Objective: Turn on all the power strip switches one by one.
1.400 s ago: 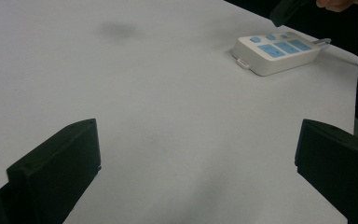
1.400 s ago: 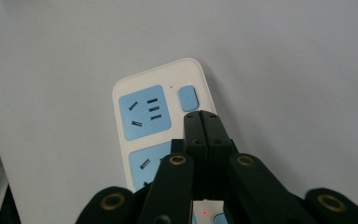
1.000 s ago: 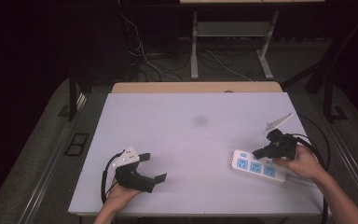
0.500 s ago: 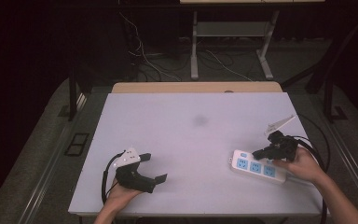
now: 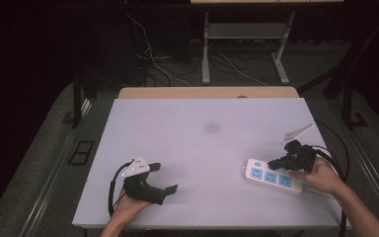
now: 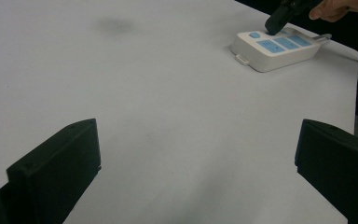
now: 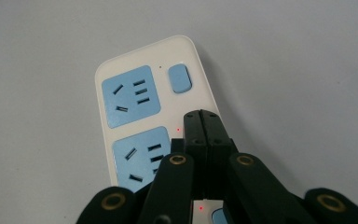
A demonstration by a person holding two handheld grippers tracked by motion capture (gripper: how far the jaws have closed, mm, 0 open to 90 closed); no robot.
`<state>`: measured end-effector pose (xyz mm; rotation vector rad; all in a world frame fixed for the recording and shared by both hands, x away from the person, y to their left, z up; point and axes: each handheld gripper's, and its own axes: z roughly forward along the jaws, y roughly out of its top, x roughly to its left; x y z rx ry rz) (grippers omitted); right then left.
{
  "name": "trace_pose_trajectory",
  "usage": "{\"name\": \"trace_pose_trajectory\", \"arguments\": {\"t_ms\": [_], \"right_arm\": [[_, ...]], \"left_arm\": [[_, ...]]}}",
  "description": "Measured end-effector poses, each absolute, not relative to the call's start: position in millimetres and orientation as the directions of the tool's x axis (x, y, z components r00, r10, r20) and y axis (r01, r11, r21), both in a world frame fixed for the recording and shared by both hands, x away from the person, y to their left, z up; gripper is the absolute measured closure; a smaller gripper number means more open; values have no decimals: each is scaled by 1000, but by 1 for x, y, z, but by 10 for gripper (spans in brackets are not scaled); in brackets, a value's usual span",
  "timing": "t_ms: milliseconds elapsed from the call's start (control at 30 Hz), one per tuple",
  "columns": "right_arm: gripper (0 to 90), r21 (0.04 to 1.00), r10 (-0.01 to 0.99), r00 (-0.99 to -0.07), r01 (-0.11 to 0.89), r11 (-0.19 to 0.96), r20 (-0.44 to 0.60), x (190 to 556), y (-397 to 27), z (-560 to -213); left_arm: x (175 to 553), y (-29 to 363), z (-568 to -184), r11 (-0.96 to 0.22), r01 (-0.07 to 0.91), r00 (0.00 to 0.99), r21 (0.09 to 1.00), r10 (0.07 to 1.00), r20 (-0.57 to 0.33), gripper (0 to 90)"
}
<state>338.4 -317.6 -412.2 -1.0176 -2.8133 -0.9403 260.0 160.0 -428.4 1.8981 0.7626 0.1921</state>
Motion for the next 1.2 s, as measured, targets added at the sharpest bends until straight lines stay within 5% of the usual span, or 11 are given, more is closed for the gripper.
{"name": "trace_pose_trajectory", "arguments": {"t_ms": [1200], "right_arm": [[900,581,585,-776,594,556,235,333,-328,-400]], "left_arm": [[261,163,-428,-250,423,779,871,591,-209,0]]}}
